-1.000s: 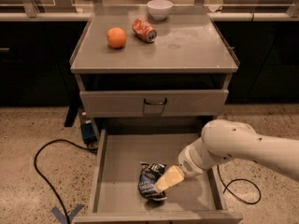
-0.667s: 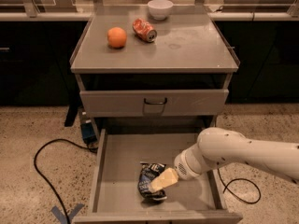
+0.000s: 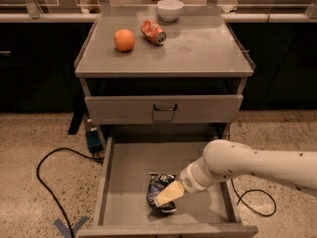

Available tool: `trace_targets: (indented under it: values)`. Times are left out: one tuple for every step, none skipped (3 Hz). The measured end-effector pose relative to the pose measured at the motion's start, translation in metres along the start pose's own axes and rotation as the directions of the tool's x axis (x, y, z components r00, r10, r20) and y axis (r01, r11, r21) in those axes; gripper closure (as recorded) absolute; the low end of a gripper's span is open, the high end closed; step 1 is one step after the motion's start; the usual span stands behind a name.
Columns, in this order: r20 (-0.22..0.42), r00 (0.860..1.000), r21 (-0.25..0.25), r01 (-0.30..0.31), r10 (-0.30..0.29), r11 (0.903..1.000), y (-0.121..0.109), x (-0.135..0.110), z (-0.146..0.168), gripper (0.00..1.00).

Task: Pick blue chip bag from middle drawer and place on counter

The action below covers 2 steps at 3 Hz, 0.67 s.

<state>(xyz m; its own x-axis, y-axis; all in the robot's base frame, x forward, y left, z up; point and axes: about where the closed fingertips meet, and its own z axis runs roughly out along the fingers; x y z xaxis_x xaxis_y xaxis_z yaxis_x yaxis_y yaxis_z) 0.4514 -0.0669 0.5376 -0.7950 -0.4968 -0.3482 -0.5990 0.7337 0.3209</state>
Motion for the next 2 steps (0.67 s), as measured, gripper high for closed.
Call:
trace_targets:
  values:
    - [-0.024, 1.000, -0.045, -0.004, 0.003, 0.9990, 0.011, -0.006, 0.039, 0.00]
    - [-0.063, 0.998, -0.094, -0.014, 0.008, 0.9955, 0.025, -0.007, 0.082, 0.00]
